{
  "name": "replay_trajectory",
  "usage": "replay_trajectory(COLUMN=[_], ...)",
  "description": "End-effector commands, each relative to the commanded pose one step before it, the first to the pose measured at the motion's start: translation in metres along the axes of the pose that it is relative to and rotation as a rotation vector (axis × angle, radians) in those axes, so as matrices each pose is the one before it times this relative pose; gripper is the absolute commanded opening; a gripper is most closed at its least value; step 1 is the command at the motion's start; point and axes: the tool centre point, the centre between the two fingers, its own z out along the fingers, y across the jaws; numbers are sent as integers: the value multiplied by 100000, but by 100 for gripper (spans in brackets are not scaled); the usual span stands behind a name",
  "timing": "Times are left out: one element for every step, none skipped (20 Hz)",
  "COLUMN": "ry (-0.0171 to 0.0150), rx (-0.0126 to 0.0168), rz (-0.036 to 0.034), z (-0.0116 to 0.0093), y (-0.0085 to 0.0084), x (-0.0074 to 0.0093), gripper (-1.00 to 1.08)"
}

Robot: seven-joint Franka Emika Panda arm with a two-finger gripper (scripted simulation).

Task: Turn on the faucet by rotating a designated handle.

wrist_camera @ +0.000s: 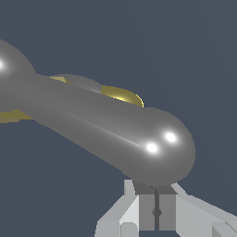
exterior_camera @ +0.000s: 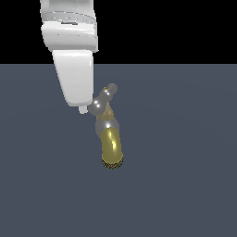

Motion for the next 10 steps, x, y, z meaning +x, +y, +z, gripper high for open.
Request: replay_trajectory(ry=[-86, 0, 20, -2, -2, -2, -1, -1, -1, -1], rx=[-337, 0, 269, -18, -18, -18, -16, -17, -17, -16], rz=[2124, 0, -2056, 118, 118, 118, 108, 118, 118, 108], z=[62, 0, -66, 5, 5, 4, 4, 4, 4, 4], y=[948, 0, -363, 74, 74, 73, 73, 72, 72, 71], x=[1456, 0, -1102, 581, 580, 579, 573, 576, 574, 568], gripper=[-100, -100, -100, -100, -100, -100, -100, -100, -100, -100])
